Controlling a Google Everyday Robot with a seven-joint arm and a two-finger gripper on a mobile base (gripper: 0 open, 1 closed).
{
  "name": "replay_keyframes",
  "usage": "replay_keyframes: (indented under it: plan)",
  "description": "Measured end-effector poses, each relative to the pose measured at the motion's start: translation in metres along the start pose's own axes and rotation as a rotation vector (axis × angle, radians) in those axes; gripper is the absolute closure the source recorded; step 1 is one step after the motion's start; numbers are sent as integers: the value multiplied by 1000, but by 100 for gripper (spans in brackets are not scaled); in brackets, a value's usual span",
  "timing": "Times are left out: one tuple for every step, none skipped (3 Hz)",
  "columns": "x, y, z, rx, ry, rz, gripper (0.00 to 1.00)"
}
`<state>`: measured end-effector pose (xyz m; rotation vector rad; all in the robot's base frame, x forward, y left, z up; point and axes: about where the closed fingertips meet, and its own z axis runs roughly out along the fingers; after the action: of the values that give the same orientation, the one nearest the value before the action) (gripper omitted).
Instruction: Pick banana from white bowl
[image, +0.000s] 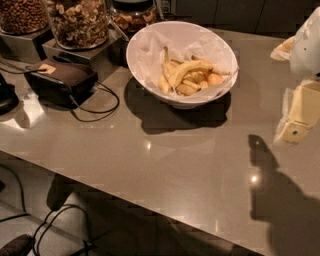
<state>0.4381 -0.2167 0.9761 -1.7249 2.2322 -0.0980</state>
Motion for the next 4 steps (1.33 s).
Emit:
replay_keyframes:
  plan:
    - [0, 0, 0, 0, 0, 0, 0]
    - [-31, -37, 3, -32, 75, -96, 0]
    - [-35, -40, 2, -12, 58, -97, 0]
    - [-54, -57, 2, -7, -12, -95, 0]
